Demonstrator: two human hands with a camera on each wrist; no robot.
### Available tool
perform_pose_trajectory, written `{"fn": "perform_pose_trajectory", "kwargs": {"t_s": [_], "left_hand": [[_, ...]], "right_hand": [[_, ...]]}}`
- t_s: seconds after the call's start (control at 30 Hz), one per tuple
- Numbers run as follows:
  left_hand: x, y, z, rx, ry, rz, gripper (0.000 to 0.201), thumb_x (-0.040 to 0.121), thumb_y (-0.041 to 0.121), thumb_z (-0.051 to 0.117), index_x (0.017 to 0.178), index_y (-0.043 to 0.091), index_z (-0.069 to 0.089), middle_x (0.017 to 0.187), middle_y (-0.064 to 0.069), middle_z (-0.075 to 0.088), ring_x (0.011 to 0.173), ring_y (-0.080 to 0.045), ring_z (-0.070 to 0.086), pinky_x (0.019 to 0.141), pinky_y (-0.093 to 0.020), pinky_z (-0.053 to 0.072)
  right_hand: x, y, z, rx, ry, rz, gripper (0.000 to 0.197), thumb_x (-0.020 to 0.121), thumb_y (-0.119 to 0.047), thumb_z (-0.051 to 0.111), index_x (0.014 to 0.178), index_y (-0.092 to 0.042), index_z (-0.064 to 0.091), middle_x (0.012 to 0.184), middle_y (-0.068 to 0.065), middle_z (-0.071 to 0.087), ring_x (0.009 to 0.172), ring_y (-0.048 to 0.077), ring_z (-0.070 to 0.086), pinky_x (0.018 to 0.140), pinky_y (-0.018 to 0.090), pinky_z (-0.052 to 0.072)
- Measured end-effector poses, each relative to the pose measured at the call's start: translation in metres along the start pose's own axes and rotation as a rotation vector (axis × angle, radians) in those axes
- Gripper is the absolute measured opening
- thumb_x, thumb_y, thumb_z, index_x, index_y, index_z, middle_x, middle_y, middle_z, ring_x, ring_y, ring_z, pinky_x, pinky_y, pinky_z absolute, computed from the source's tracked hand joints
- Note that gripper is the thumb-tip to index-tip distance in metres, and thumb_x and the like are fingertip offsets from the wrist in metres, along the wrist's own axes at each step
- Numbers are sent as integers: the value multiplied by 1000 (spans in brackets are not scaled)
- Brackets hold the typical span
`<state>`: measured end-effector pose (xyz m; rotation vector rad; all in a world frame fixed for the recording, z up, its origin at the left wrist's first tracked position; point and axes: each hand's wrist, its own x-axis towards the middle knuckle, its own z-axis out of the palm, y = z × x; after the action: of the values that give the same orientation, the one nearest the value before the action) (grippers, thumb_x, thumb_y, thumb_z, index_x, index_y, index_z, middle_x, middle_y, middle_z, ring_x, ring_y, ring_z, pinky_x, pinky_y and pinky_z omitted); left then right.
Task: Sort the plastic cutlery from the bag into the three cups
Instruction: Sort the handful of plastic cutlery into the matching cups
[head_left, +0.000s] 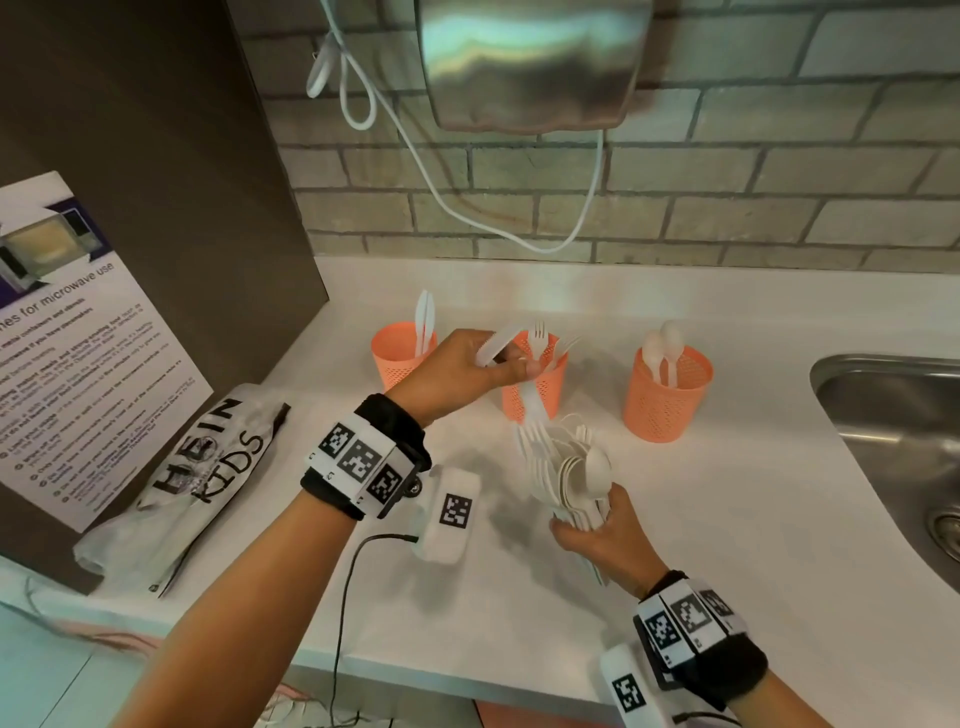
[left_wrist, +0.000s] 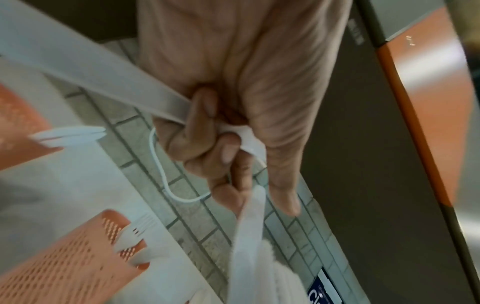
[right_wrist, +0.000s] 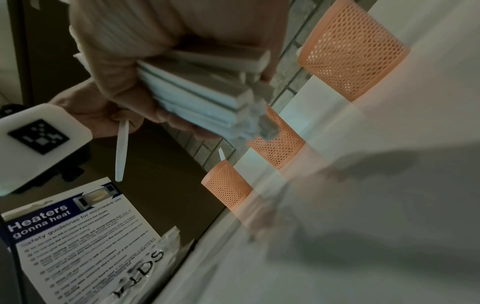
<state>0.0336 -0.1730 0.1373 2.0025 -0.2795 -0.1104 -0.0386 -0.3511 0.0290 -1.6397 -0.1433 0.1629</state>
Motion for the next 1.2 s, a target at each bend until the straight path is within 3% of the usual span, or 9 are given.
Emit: {"fn": "perform_pose_trajectory", "kwargs": {"t_s": [0.13,0.2,0.27,0.37,0.5,0.63,0.8,0.9,1.2], "left_hand": [[-4,-9,9,-37,-157,-165,31,88,27,61,58,19,59,47,12,38,42,-5,25,41,-17,18],[-4,-13,15,-143,-168,-196,45,91,24,57,46,26,58,40,14,29,40,-5,20,40,-16,15],[-4,-10,18,-183,-137,-187,39,92,23,55,53,25,58,37,13,29,39,-4,21,38,-13,17],[5,-5,16,-195,57,-141,32,96,27,47,67,19,57,39,13,47,43,-4,30,38,-13,23],[25,-6,3,-446,472,-116,31,100,26,36,77,17,55,55,7,66,41,-4,36,38,-14,27],[36,-10,-7,-627,710,-107,21,99,18,35,84,16,49,50,2,49,37,-6,42,44,-20,35],[15,-25,15,-502,368,-265,6,96,20,46,100,16,47,57,4,35,32,-2,33,32,-15,25],[-8,-30,42,-416,163,-269,12,91,20,57,99,12,58,45,13,33,33,-1,26,33,-14,22],[-19,-29,80,-434,63,-205,7,88,21,62,88,14,61,67,-3,48,37,-3,34,35,-14,24]], "right_hand": [[4,-1,-1,47,-34,57,34,73,15,62,73,-16,48,64,1,52,56,12,49,49,14,45],[6,0,-1,46,-72,70,20,59,0,67,77,0,56,61,7,54,53,12,51,53,25,47],[10,1,-2,55,-97,84,53,46,-12,62,90,15,56,64,13,55,54,12,51,58,32,46],[13,4,-5,97,-149,124,55,51,-4,58,101,16,54,54,2,51,47,11,49,55,31,45],[10,4,-5,177,-208,144,55,47,-16,61,102,-11,62,53,5,48,43,15,45,48,28,44],[11,9,-9,272,-241,166,56,50,-17,61,106,-12,59,52,5,47,43,16,44,46,27,43],[15,14,-15,483,-209,254,50,49,-16,66,96,-7,55,51,4,46,42,15,44,46,26,39],[17,14,-15,634,-225,340,42,46,-13,69,84,-7,52,50,2,47,41,15,44,45,26,40],[17,8,-16,854,-334,431,50,33,-15,84,73,-9,55,47,3,44,38,14,41,40,25,41]]}}
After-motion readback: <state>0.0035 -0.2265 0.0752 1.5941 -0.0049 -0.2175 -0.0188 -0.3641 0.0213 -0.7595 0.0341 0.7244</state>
